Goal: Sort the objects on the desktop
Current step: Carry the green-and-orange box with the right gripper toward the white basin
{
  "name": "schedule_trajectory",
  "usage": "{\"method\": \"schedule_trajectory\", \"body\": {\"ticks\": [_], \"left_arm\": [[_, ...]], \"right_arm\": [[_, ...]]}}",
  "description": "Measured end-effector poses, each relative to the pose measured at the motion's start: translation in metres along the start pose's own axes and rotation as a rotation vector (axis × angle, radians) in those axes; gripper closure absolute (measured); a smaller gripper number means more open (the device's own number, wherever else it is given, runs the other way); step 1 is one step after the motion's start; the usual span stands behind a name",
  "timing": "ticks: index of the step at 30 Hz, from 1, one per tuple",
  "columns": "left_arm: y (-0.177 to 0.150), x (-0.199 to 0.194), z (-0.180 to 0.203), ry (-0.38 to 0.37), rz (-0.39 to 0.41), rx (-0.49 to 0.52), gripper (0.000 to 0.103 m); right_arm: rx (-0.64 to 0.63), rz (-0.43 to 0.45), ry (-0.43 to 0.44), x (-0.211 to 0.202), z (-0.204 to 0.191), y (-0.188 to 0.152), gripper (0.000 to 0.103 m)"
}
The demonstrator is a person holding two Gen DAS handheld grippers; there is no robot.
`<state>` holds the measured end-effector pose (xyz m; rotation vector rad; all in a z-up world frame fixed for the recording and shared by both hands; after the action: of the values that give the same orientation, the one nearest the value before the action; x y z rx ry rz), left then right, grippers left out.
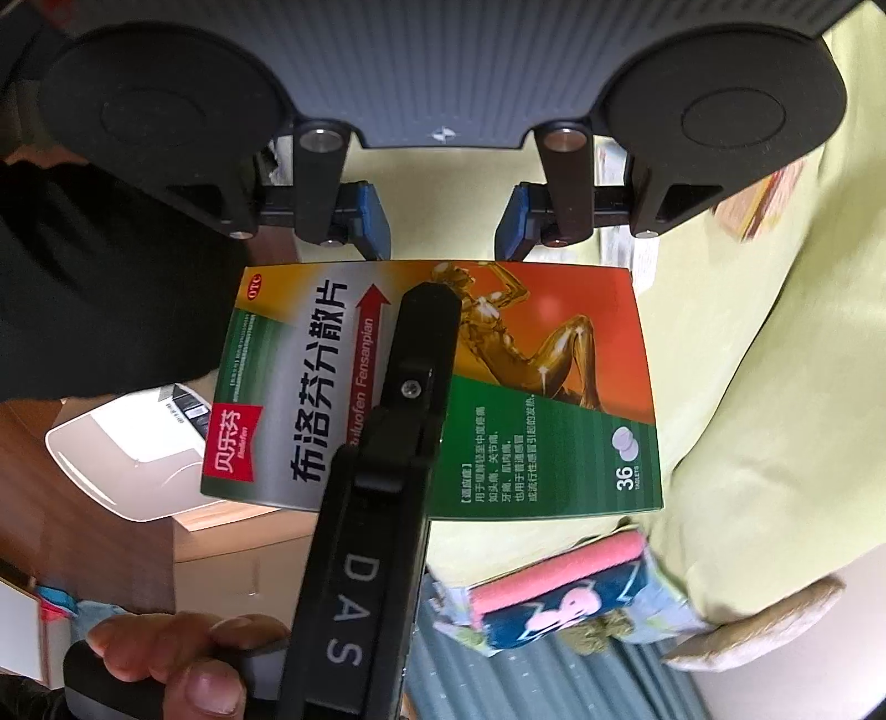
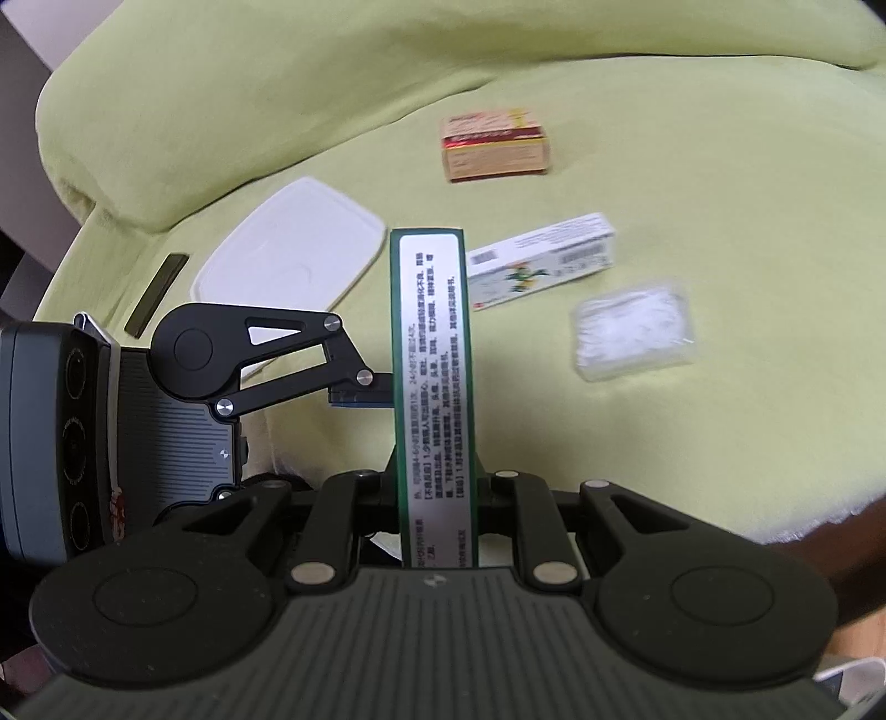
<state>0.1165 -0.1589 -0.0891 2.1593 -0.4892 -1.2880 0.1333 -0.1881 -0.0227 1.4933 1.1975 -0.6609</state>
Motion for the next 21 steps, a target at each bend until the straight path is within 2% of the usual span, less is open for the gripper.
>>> {"method": "schedule_trajectory", "body": {"ticks": [21], "left_arm": [[0.099, 0.035, 0.069, -0.115, 0.036, 0.191, 0.055]], "right_arm": [[0.175, 0.131, -0.086, -0.081, 0.067, -0.068, 0.087]]}}
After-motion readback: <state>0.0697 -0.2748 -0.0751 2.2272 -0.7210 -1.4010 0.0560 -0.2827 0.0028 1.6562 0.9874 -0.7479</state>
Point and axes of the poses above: each gripper's, at about its wrist camera, not at the fingertips, and x roughly the way its jaws point, z to its right, y to its top, the point moved 5 cm from there along x, roughly the way its jaws point, and after that the axes turned 3 degrees about y, right-handed, at the moved point
